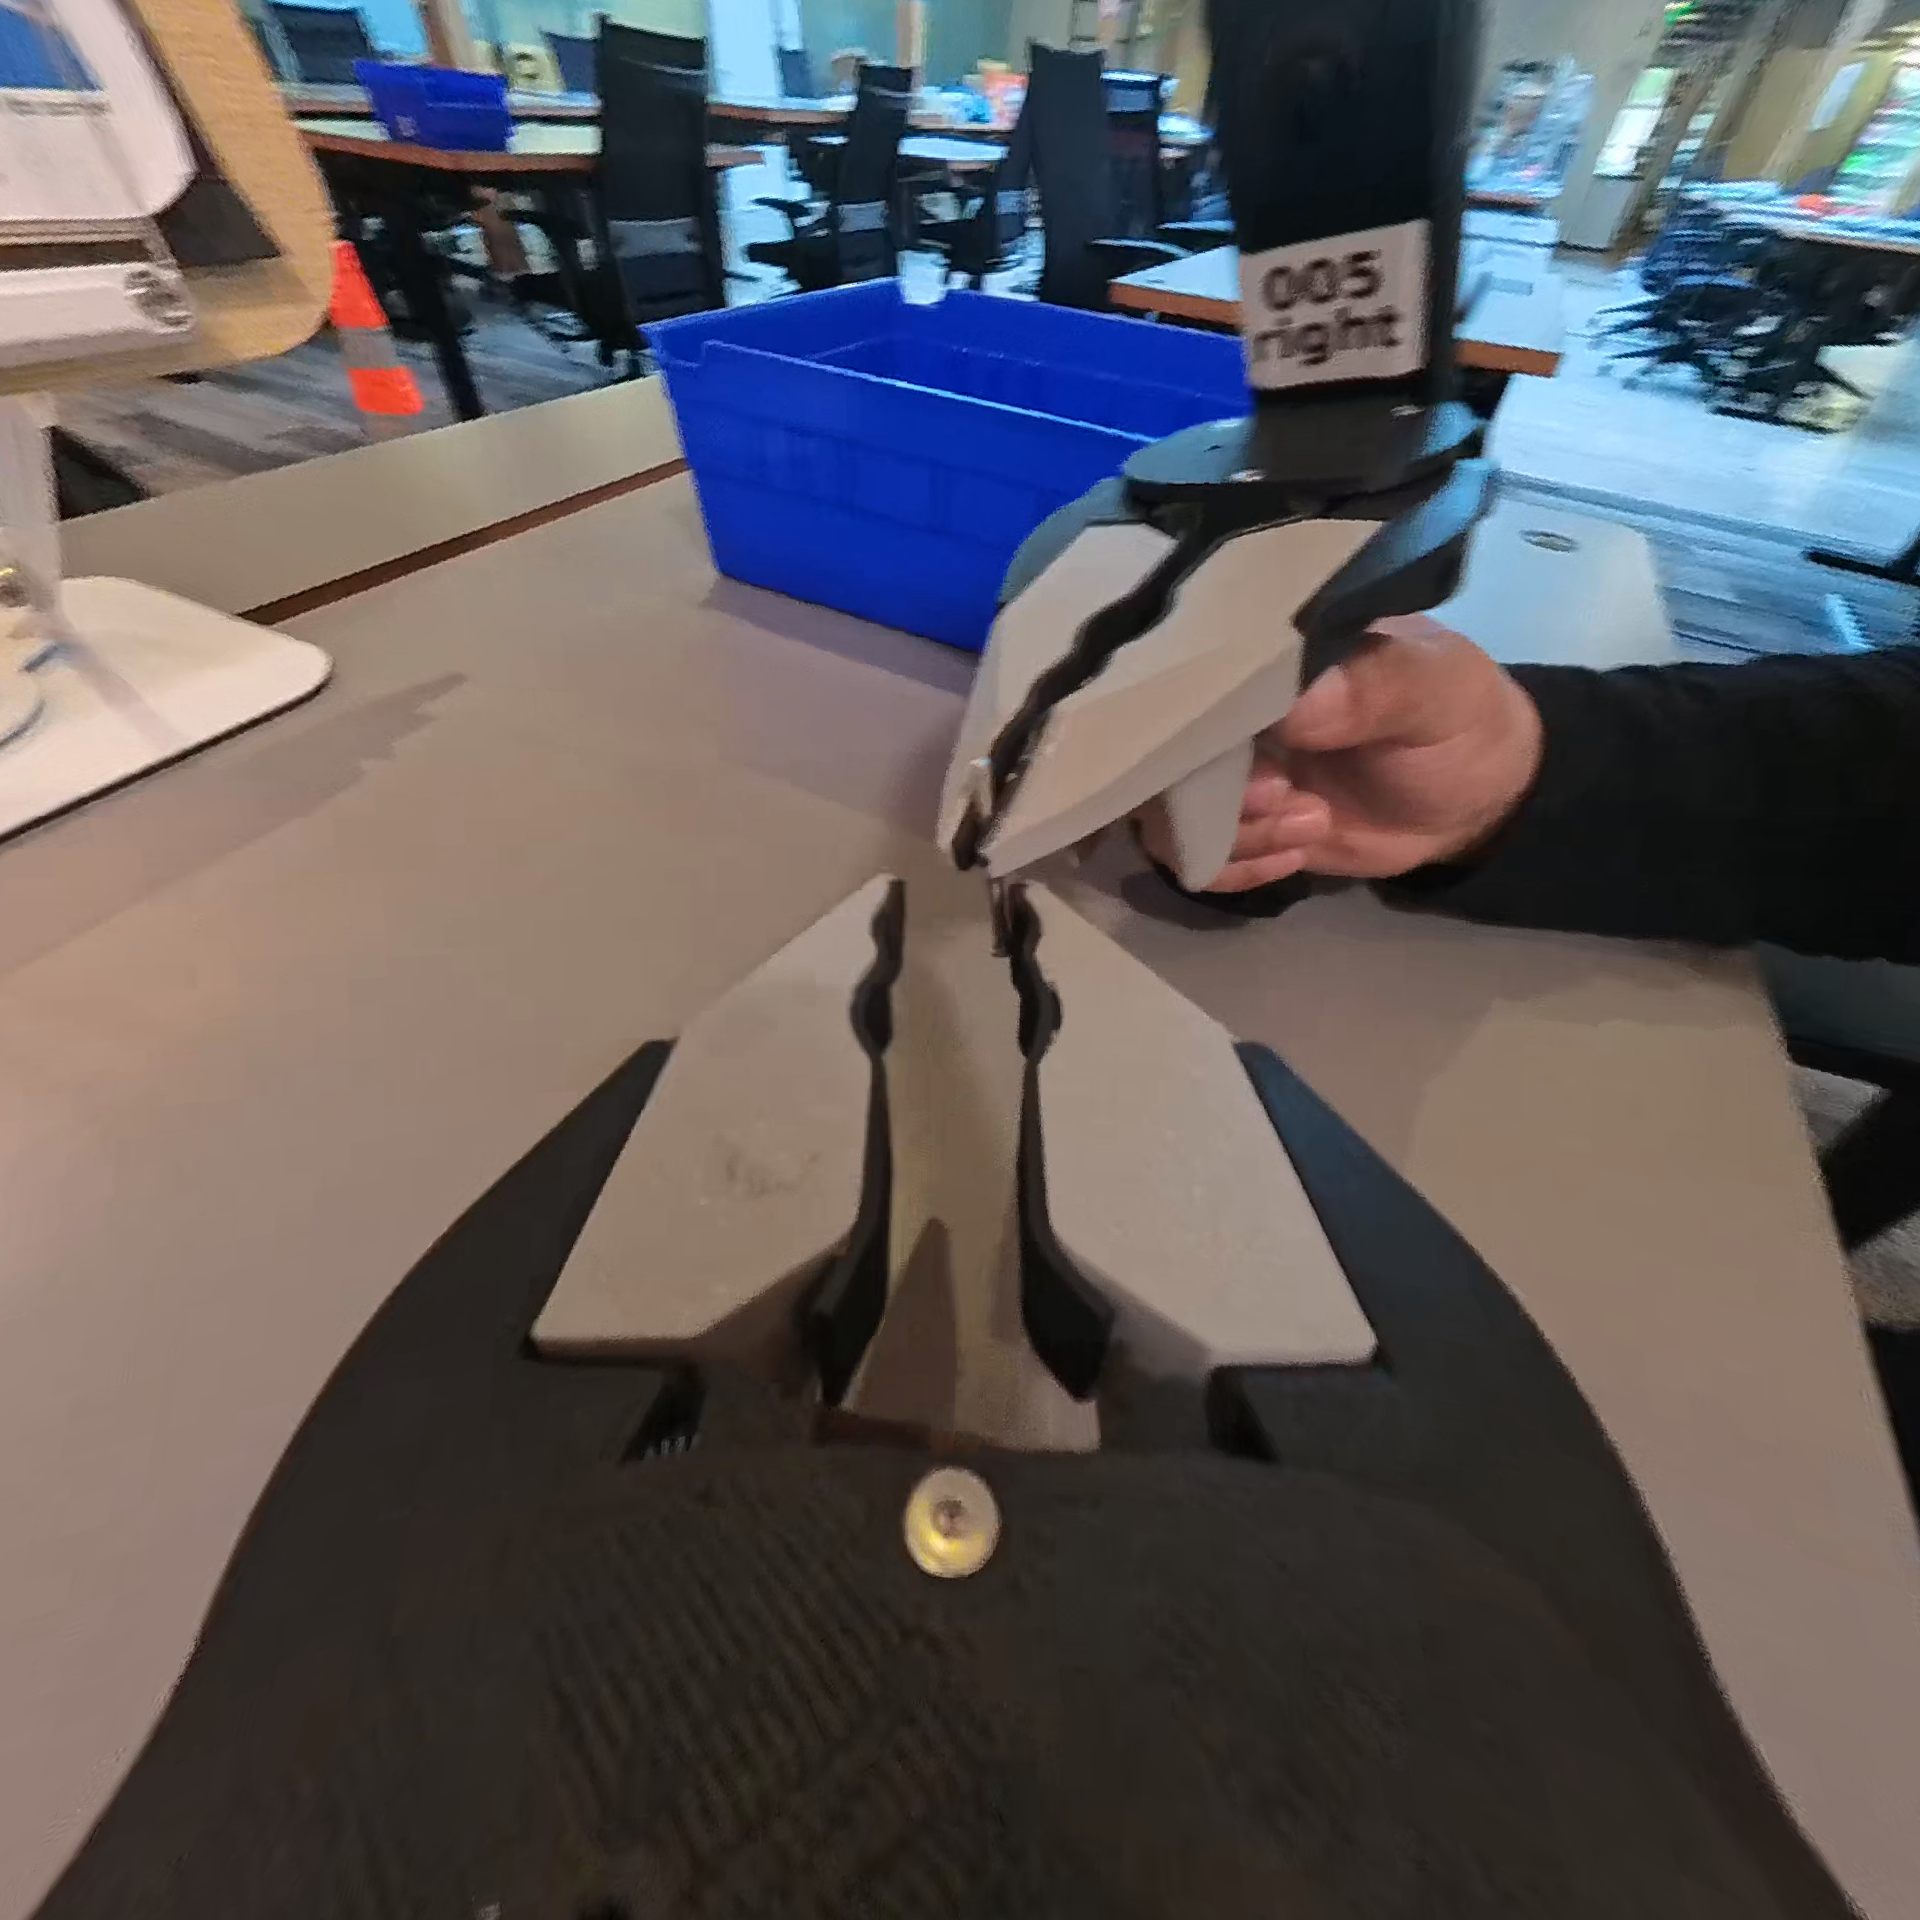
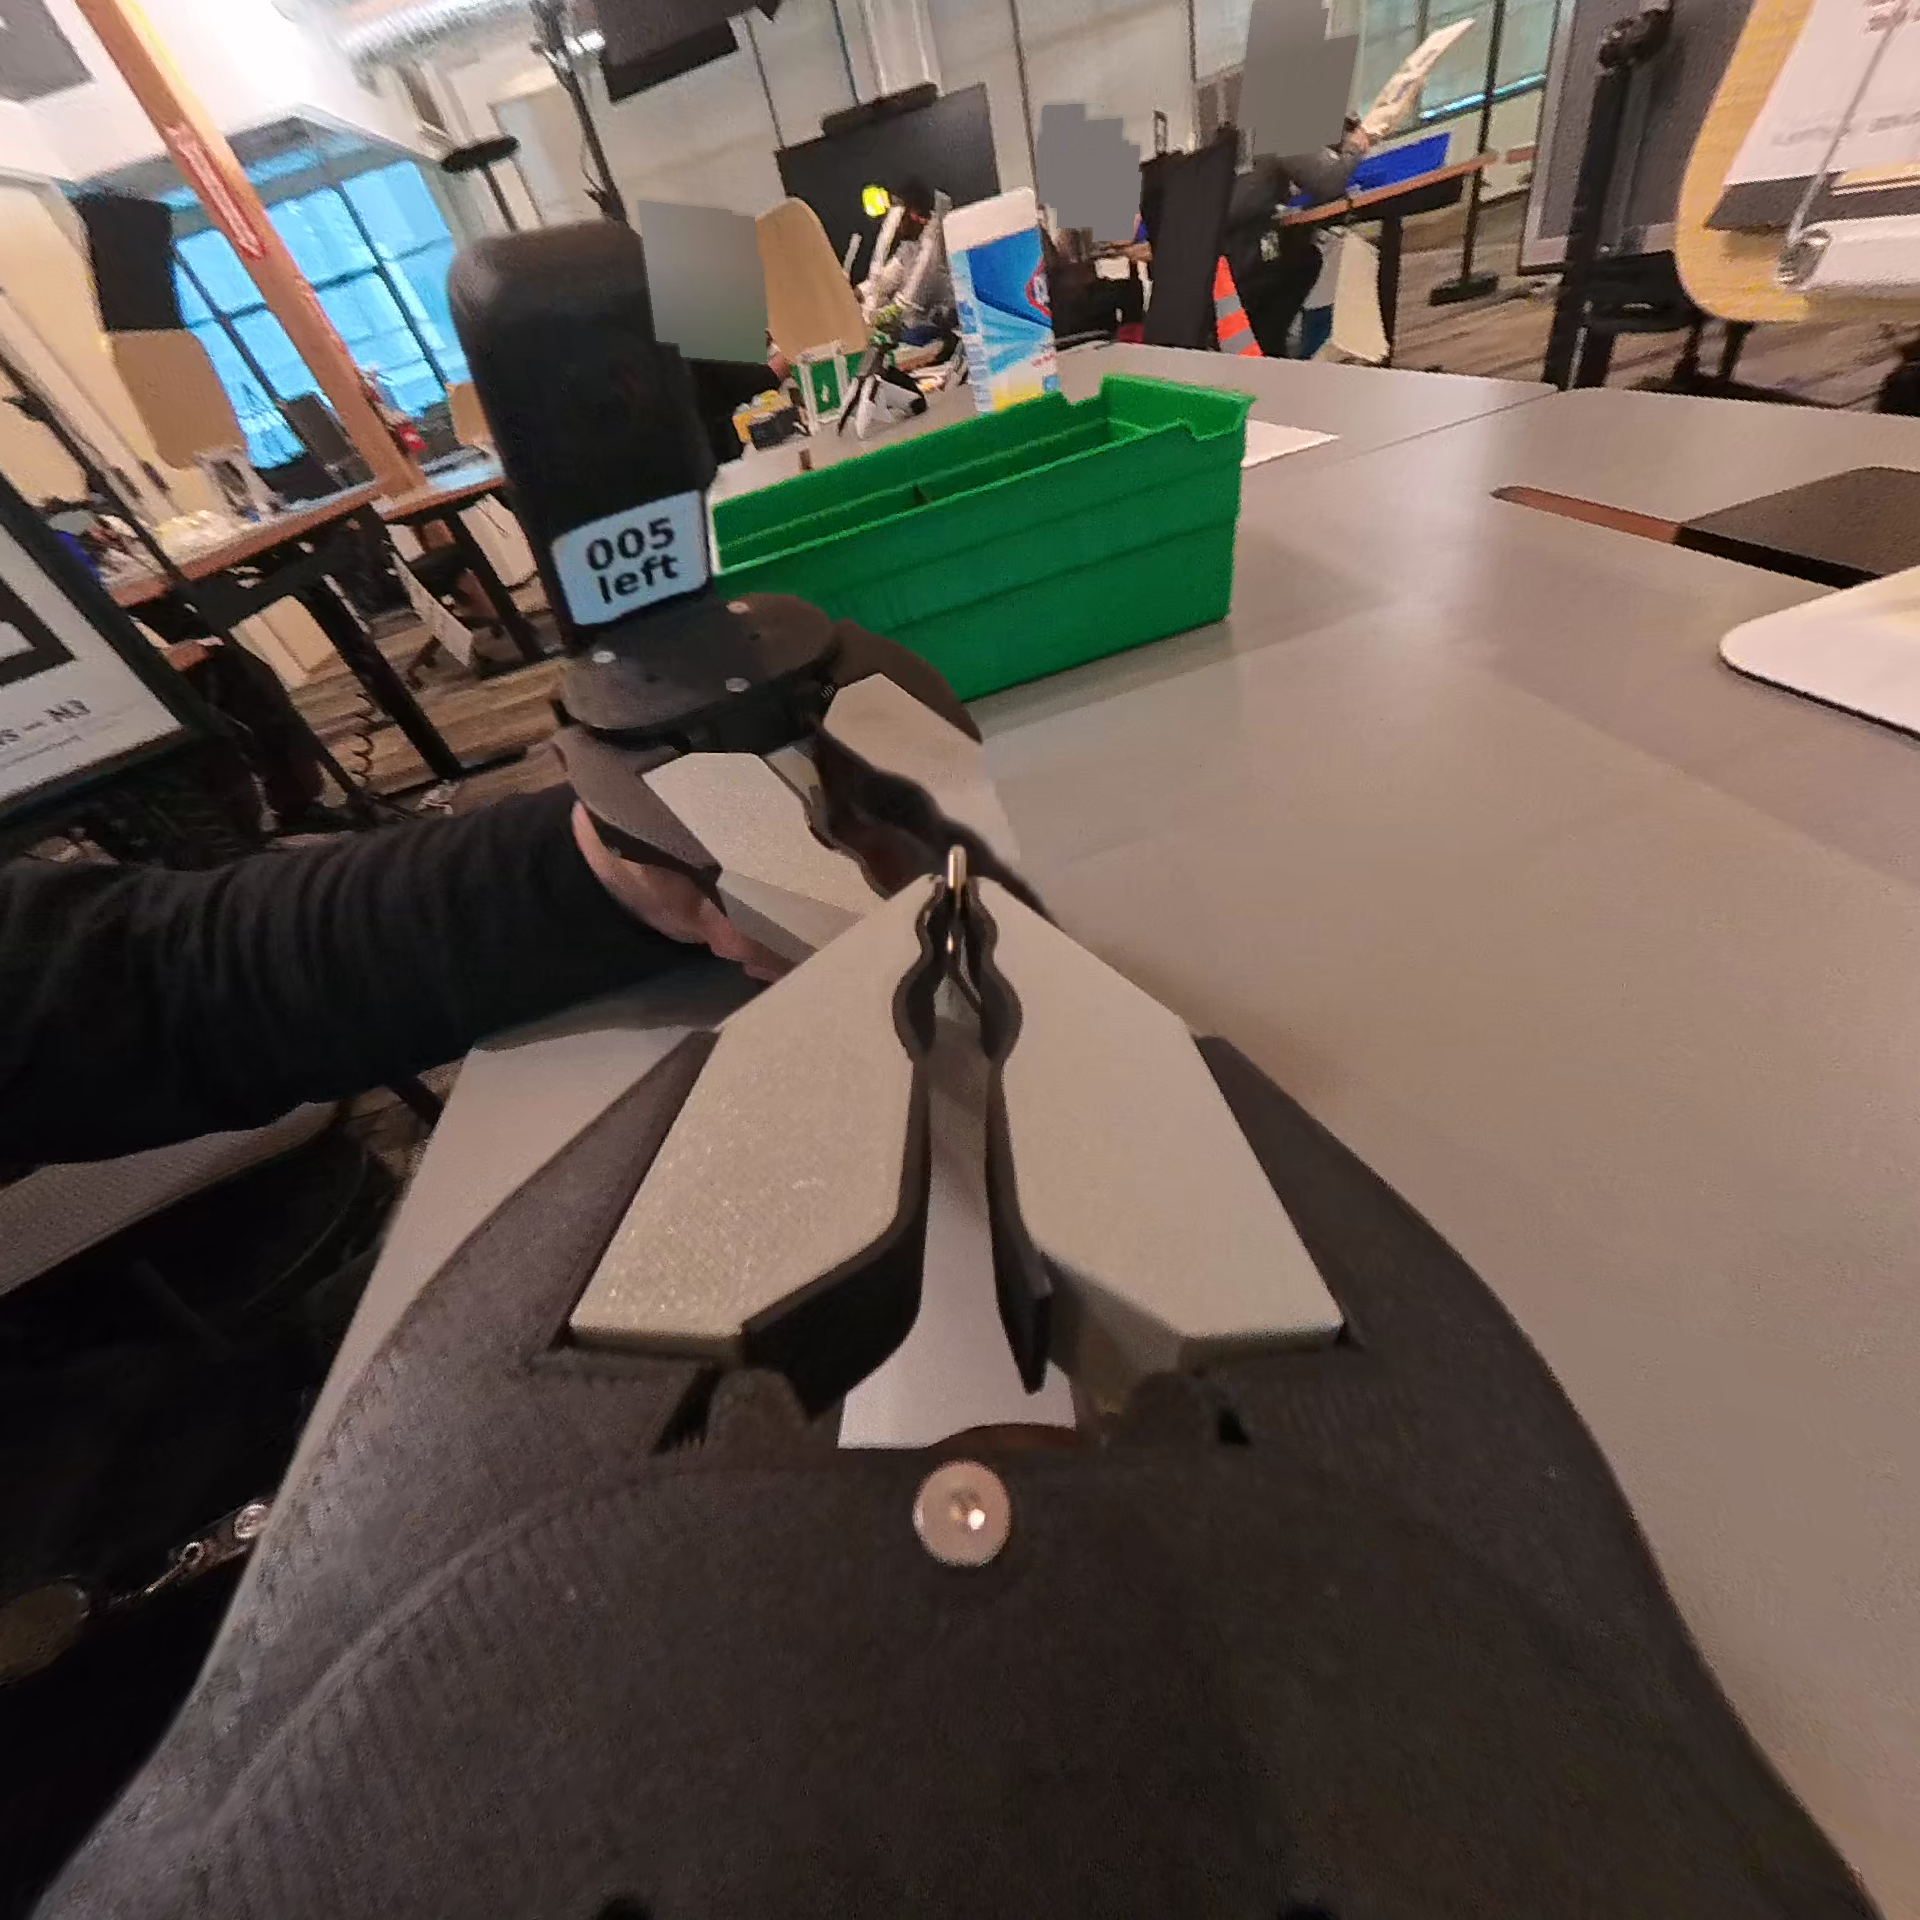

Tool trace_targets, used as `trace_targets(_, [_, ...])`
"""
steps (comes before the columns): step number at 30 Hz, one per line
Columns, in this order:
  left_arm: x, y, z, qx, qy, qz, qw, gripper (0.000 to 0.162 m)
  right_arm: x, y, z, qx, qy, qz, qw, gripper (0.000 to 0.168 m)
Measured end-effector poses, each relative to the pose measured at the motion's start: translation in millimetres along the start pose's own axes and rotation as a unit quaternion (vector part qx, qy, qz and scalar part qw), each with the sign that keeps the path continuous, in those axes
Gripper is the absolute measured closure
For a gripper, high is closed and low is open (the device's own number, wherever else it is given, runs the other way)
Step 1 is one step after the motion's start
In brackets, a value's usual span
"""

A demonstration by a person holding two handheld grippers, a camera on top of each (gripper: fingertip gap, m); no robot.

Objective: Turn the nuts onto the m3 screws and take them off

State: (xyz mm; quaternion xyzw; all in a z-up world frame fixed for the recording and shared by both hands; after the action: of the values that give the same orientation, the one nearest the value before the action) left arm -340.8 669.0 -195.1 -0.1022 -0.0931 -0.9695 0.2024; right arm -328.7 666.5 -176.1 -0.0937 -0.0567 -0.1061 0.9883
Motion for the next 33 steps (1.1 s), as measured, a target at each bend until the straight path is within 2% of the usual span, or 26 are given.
trace_targets(3, [1,-16,1,0.028,0.002,0.046,0.999,0.122,5,12,-5,0.039,-0.049,-0.056,0.996,0.168])
trace_targets(5, [3,-29,0,0.048,0.005,0.084,0.995,0.117,9,21,-16,0.073,-0.118,-0.094,0.986,0.168])
trace_targets(8, [11,-48,1,0.051,0.012,0.145,0.988,0.115,16,28,-32,0.127,-0.214,-0.136,0.959,0.168])
trace_targets(14, [14,-51,2,0.055,0.016,0.15,0.987,0.115,34,36,-53,0.137,-0.32,-0.166,0.923,0.168])
trace_targets(17, [13,-51,1,0.051,0.011,0.154,0.987,0.116,36,33,-68,0.12,-0.352,-0.142,0.917,0.168])
trace_targets(24, [16,-55,0,0.056,0.008,0.165,0.985,0.118,27,26,-86,0.098,-0.374,-0.109,0.916,0.168])
trace_targets(29, [16,-56,-1,0.059,0.008,0.166,0.984,0.119,27,23,-77,0.068,-0.34,-0.093,0.933,0.158])
trace_targets(33, [16,-56,-1,0.057,0.007,0.165,0.985,0.118,24,24,-61,0.037,-0.282,-0.089,0.955,0.157])
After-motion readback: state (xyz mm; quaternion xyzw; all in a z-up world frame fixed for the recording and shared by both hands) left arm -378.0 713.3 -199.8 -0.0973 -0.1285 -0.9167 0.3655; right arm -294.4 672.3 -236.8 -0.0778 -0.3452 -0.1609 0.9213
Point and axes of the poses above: each gripper's, where its closed fingertips meet, x back along the fingers, z out of its top, y = z × x across the jaws, the point moved 2 cm from there along x, back along the fingers, and after that the axes turned 4 degrees about x, right-handed, at the moved point
